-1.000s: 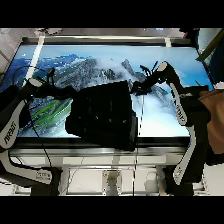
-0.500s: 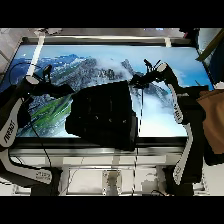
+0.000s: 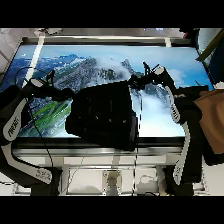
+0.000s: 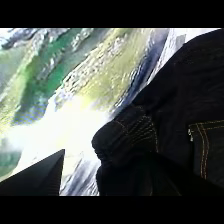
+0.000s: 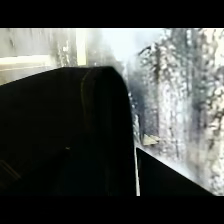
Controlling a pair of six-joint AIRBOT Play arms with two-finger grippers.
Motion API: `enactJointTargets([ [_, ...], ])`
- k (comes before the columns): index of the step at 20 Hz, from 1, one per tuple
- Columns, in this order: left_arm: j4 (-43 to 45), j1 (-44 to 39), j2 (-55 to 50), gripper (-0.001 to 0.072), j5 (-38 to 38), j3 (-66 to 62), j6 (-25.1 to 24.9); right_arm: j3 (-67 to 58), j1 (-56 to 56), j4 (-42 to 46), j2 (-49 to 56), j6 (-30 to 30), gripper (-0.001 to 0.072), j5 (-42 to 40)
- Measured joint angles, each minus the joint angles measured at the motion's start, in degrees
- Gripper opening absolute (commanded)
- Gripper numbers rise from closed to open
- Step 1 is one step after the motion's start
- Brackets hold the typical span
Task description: Fold the clothes and pants, and hang the long-sleeved shirts on hangers.
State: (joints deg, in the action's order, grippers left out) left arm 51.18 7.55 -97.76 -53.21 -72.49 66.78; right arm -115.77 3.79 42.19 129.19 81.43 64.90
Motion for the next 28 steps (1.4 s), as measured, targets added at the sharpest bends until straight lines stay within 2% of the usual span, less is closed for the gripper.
enactJointTargets([
  [3,-2.84,-0.52,-0.92,0.0574,0.11,0.00,-1.44,0.02,1.07,0.00,0.11,-0.02,0.0362,0.02],
  [4,-3.98,-0.79,-1.11,0.0495,0.44,0.00,-2.23,0.02,1.31,-0.02,0.11,-0.02,0.0301,0.02],
  [5,-5.03,-1.05,-1.22,0.0384,0.85,0.00,-2.64,0.02,1.49,-0.02,0.11,-0.04,0.0141,0.02],
  [6,-5.90,-1.44,-1.31,0.0197,1.62,0.00,-3.04,0.02,1.60,-0.07,0.11,-0.04,0.0063,0.02],
  [7,-6.47,-1.77,-1.40,0.0067,2.45,0.00,-3.39,-0.04,1.70,-0.13,0.09,-0.04,0.0055,0.02],
  [9,-7.26,-2.43,-1.49,0.0044,4.20,0.00,-3.78,-0.66,1.81,-0.22,0.04,-0.61,0.0009,0.04],
  [14,-8.07,-2.99,-1.27,0.0027,7.23,-1.36,-4.07,-3.52,1.79,-0.33,-1.90,-3.41,0.0008,0.07],
  [19,-7.69,-2.58,4.50,0.0026,8.04,-4.66,-4.46,-4.26,0.98,2.38,-10.97,-7.28,0.0007,2.16],
  [23,-2.38,-2.45,11.78,0.0025,3.41,-5.03,-4.92,-2.47,1.49,7.17,-20.48,-9.60,0.0006,9.77],
  [28,5.31,-2.40,21.66,0.0025,-2.80,2.75,-5.07,10.73,6.62,10.93,-32.79,-10.67,0.0005,19.63],
])
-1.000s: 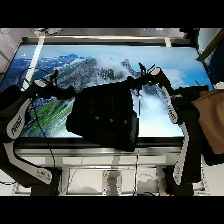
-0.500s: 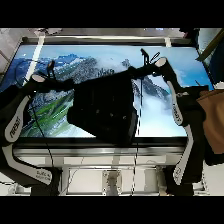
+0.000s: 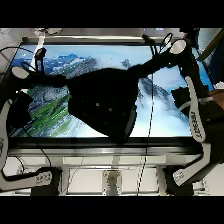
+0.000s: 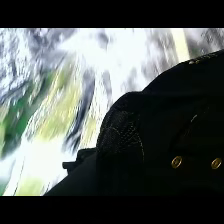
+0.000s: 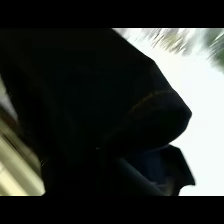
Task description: Fold the clothes and pants, and hang the long-sleeved shirts on hangers.
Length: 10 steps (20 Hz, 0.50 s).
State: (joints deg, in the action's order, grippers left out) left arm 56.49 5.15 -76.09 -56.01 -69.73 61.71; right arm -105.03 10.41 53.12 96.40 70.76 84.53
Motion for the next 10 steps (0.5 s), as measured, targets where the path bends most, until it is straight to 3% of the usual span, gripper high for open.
enactJointTargets([
  [5,10.95,0.00,9.99,0.0024,-1.73,11.30,1.38,21.62,10.29,2.27,-12.39,0.59,0.0005,1.14],
  [10,15.72,-0.04,14.40,0.0025,-3.74,18.40,2.38,41.97,18.53,4.11,-22.82,5.25,0.0006,-1.60],
])
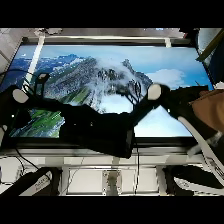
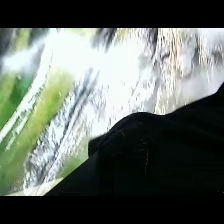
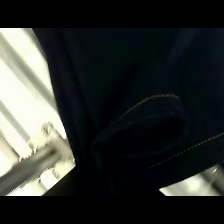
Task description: Fold the clothes and pants, and hang the long-sleeved shirts on hangers.
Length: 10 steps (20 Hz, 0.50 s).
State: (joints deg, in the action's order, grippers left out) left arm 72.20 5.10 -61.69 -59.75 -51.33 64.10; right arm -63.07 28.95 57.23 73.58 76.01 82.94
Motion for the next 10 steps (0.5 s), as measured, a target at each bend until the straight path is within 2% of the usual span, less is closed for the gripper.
enactJointTargets([
  [5,2.97,0.04,6.86,0.0024,-3.67,5.22,0.15,12.98,2.32,0.96,-4.83,2.32,0.0006,-4.33],
  [10,7.15,0.07,15.32,0.0025,-9.99,12.98,-0.57,19.02,2.82,1.86,-5.79,2.86,0.0007,-6.45],
])
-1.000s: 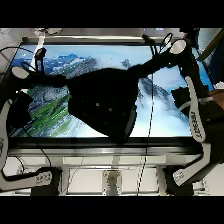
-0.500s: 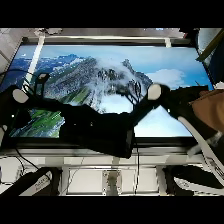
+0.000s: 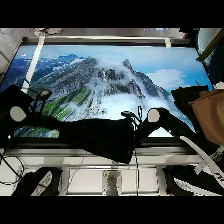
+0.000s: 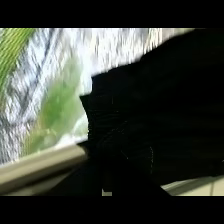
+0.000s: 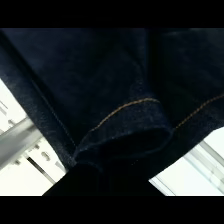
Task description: Fold the clothes and pants, and hang the long-sleeved shirts on hangers.
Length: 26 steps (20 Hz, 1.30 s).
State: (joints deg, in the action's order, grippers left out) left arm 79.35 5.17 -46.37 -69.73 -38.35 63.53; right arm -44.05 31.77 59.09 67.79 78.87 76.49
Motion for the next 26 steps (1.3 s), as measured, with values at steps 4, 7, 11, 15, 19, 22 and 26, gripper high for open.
enactJointTargets([
  [4,1.49,-0.02,1.99,0.0024,-2.14,5.55,-0.31,1.29,0.11,0.57,-0.15,0.11,0.0006,-0.44],
  [7,2.08,-0.07,2.29,0.0026,-2.67,8.13,-0.31,1.60,0.11,0.20,-0.22,0.17,0.0008,-0.28],
  [11,4.96,0.00,2.38,0.0693,-2.97,9.55,0.20,1.64,0.07,0.92,-0.20,0.55,0.0570,4.39],
  [15,-0.24,-0.02,2.56,0.0694,-4.35,7.98,2.67,-2.27,-0.28,0.04,-0.26,1.97,0.0569,9.79],
  [19,-3.32,-0.07,4.26,0.0696,-4.79,2.64,5.53,-9.16,-5.01,4.96,-1.62,2.38,0.0569,14.45],
  [22,-4.22,-0.07,7.61,0.0696,-4.96,-2.01,6.78,-9.99,-14.36,6.75,-4.81,3.21,0.0566,10.51],
  [26,-4.63,-0.07,13.51,0.0696,-5.14,-5.46,8.70,1.62,-31.58,0.79,-10.84,3.85,0.0564,4.79],
])
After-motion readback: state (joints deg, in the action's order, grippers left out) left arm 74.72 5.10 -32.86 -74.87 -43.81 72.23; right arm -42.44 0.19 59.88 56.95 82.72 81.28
